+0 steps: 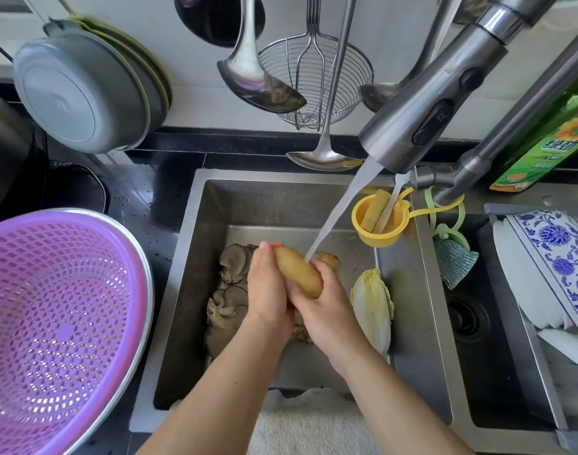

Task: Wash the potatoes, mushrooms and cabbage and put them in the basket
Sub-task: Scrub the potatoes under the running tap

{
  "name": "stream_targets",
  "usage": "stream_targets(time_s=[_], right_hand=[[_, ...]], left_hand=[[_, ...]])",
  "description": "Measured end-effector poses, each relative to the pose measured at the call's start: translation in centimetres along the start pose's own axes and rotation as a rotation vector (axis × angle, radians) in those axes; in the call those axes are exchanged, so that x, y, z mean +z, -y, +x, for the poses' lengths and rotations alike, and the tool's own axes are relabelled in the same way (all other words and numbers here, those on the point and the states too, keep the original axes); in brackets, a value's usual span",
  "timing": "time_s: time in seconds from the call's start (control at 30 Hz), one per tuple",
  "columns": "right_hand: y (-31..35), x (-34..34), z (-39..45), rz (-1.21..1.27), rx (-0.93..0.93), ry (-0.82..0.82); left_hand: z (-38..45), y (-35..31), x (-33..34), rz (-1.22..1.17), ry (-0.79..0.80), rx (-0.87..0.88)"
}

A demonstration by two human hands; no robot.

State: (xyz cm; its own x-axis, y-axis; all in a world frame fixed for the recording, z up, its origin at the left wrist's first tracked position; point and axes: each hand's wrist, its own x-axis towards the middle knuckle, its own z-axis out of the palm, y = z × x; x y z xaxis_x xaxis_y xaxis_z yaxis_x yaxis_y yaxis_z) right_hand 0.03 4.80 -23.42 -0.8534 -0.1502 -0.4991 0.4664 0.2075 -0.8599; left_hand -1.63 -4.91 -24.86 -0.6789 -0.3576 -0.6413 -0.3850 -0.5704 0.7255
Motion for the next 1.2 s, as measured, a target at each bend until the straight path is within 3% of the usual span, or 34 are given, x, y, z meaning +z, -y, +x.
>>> stream_targets(time_s=[0.2,0.3,0.37,0.5,0.57,0.7,0.87,1.07,1.2], right_hand=[[1.7,0.6,2.8,-0.094,0.177,-0.38],[1.8,0.6,3.6,-0.057,0.232,-0.467],[1.1,1.1,2.9,-0.15,0.078,-0.448],[-1.6,1.8,0.4,-0.192,-0.22,-0.289],[-2.7,1.3,-0.1,0.043,-0.141,-0.213],[-1.9,0.0,0.1,0.69,0.359,0.047],[-1.8,-2.0,0.2,0.841,0.327,0.174],[-2.6,-2.5,0.8,0.863,0.08,0.13],[-2.0,-1.8,0.7,0.324,-0.062,-0.042]], left_hand=[[-1.3,0.7,0.1,-0.011,0.061,-0.055],[-1.6,1.3,-0.1,0.068,0.18,-0.027],[-1.4,1.3,0.1,0.114,0.17,-0.034],[0.3,-0.2,0.5,0.056,-0.084,-0.076],[1.0,-0.7,0.2,-0.017,-0.129,-0.101],[1.6,-0.4,0.0,-0.027,-0.029,-0.078],[1.2,-0.6,-0.5,0.08,0.134,-0.024],[0.3,-0.1,-1.3,0.191,0.245,-0.169],[-0.8,0.5,-0.8,0.01,0.256,-0.242]])
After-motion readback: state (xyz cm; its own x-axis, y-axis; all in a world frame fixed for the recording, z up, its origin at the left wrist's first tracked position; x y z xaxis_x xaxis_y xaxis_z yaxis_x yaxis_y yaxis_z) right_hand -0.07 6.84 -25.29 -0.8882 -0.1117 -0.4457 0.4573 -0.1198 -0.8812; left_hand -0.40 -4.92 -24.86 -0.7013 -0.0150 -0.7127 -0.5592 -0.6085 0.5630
